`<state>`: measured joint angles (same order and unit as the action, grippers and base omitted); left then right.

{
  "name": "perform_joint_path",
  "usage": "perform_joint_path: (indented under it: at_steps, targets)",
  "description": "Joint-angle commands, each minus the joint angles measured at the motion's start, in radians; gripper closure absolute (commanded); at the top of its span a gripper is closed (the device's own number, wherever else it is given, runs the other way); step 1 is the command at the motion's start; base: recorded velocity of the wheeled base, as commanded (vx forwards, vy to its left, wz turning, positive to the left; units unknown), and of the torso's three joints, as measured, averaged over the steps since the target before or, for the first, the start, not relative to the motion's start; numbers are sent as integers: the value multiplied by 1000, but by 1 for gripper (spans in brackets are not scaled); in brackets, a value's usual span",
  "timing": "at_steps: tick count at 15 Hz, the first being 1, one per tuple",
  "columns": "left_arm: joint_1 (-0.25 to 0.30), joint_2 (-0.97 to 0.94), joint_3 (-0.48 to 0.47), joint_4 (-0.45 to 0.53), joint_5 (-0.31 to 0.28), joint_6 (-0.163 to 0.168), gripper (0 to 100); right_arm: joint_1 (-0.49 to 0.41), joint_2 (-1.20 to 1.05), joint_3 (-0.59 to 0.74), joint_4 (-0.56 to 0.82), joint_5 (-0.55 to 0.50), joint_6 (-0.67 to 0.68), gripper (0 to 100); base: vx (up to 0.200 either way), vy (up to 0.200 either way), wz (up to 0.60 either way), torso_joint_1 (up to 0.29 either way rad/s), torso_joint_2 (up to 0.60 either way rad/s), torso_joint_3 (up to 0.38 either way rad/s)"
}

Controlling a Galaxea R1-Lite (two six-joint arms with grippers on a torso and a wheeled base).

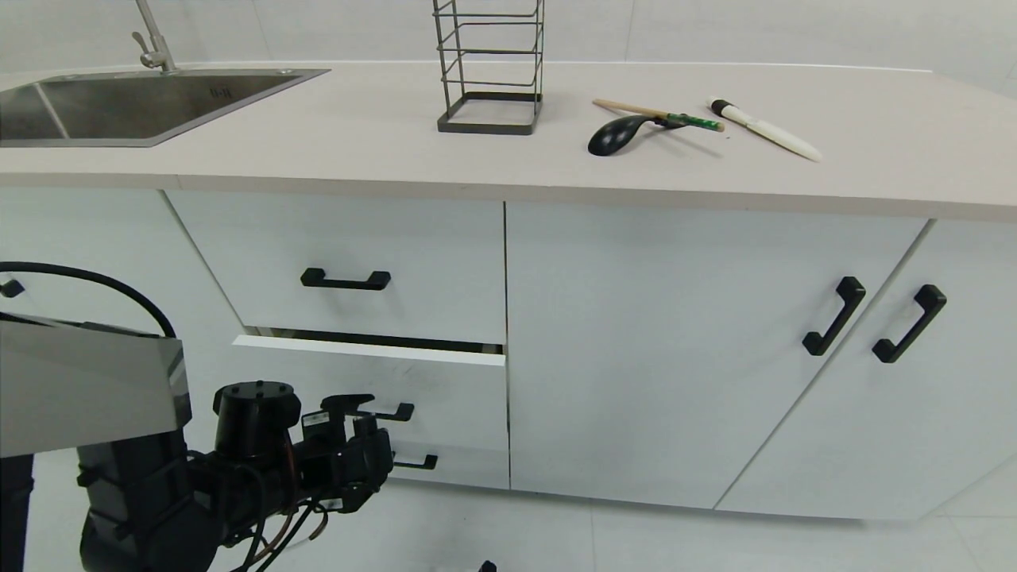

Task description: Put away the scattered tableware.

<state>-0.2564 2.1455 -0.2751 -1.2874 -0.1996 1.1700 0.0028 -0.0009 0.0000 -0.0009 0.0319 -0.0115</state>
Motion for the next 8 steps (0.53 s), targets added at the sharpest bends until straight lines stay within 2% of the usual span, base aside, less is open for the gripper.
perform_joint_path:
  at_steps: [1, 4, 8]
  targets:
    - [-32, -85, 59, -4, 0, -4, 0, 0, 1, 0, -1, 0, -1, 100, 0, 0, 0, 0, 0, 0]
    - [-70, -151, 77, -4, -1, -36, 0, 0, 1, 0, -1, 0, 1, 100, 0, 0, 0, 0, 0, 0]
    - [-93, -230, 134, -4, -1, -46, 0, 0, 1, 0, 1, 0, -1, 100, 0, 0, 0, 0, 0, 0]
